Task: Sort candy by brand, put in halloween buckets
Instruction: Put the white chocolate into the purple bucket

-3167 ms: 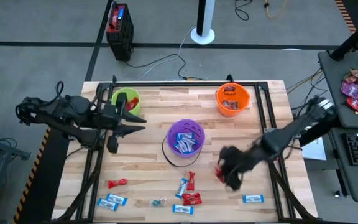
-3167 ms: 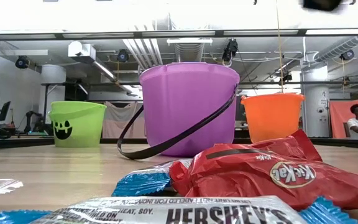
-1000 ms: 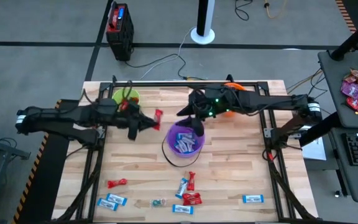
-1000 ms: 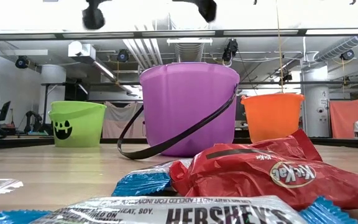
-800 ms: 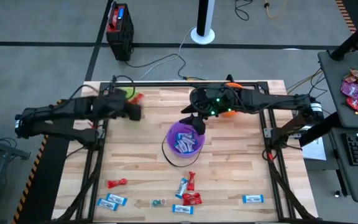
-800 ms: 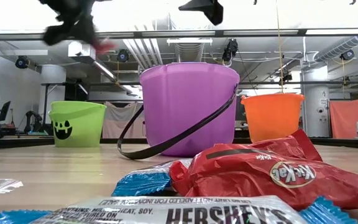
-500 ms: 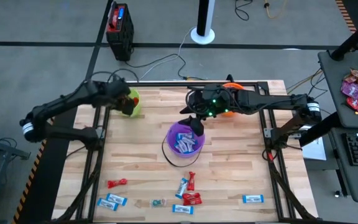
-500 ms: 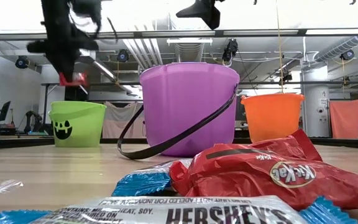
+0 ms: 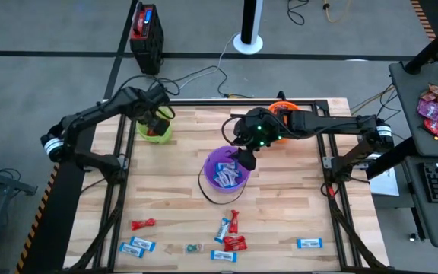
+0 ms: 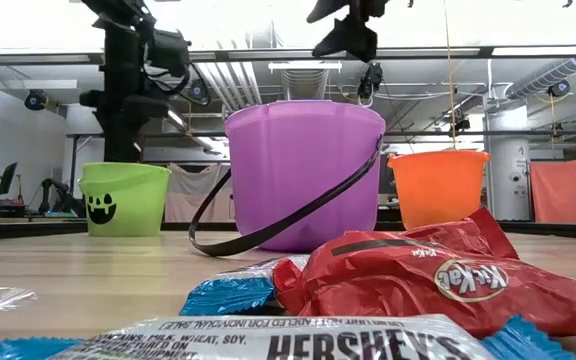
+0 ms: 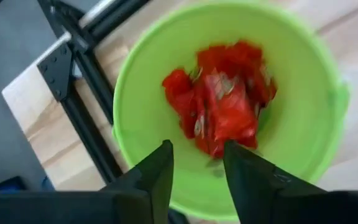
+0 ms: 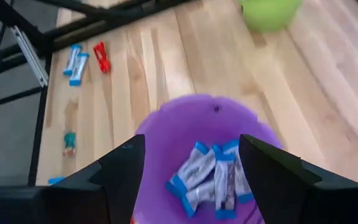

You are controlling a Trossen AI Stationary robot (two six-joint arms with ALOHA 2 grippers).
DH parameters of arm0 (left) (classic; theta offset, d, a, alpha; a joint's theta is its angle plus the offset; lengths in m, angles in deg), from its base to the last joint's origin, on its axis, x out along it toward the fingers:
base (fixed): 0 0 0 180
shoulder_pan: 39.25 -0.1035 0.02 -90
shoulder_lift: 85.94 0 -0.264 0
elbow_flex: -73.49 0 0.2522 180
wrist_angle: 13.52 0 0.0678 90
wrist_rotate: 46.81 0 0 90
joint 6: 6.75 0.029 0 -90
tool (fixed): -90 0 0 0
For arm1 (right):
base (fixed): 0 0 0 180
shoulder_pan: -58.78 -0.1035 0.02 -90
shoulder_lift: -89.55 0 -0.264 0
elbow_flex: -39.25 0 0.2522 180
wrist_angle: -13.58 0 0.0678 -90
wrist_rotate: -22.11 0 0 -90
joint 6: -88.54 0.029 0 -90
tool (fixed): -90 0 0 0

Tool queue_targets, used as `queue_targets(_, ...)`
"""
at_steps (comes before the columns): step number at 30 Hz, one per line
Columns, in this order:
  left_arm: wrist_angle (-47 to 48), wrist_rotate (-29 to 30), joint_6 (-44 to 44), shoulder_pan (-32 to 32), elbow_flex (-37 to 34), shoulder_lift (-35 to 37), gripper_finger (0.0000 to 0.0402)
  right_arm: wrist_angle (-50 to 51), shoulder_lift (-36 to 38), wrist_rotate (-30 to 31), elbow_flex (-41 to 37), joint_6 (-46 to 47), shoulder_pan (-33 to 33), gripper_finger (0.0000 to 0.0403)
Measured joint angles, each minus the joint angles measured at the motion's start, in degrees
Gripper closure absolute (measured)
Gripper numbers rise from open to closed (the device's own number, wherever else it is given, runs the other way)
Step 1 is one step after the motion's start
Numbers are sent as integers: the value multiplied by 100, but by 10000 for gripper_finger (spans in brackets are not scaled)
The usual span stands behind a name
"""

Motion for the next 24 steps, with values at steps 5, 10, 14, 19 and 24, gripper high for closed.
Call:
queue_targets(5, -38, -661, -61, 251, 380, 141, 260, 705, 41, -575, -2, 668, -25, 150)
queue_targets(10, -70, -723, -464, 1028, 745, 754, 263, 1294, 78, -871, -2, 2238, -400, 157)
queue_targets(14, -521, -744, -899, 2014, 846, 1316, 269, 1361, 41, -871, -13, 3871, -1012, 165)
queue_targets(19, -1263, -760, -974, 3433, 744, 1872, 272, 1329, -152, -292, -28, 5848, -1935, 174)
queue_targets(24, -2182, -598, -936, 4667, 468, 2229, 272, 1316, -688, 334, 18, 7239, -2707, 174)
